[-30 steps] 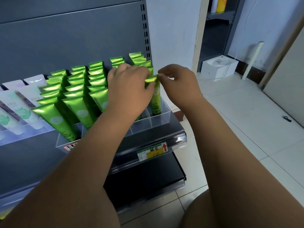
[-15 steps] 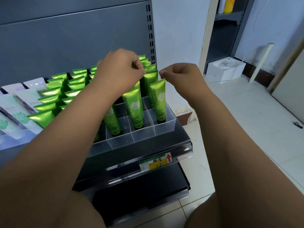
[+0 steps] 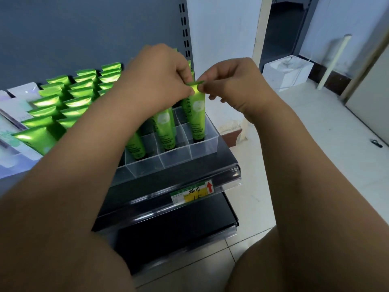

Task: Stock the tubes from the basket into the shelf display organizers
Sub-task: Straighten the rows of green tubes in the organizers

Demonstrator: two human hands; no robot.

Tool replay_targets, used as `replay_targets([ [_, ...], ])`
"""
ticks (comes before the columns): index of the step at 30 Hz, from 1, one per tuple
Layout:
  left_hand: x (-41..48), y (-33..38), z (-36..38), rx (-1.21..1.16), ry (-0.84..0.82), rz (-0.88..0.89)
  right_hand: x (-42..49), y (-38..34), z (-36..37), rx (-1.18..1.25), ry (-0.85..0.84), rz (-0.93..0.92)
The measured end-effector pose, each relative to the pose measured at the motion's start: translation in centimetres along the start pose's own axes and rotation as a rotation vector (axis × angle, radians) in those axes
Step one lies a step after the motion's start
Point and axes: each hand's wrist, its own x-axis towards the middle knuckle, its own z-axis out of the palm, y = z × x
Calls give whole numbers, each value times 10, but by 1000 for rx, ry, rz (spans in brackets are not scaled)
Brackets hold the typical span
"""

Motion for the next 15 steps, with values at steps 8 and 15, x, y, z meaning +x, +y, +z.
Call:
replay_targets([
  [8,-3,0,9,-48,49,6,-5,0,-4,-19,44,-69],
  [15,-9,-2,10,-81,79,17,-3,-4,-4,-67,28,-54],
])
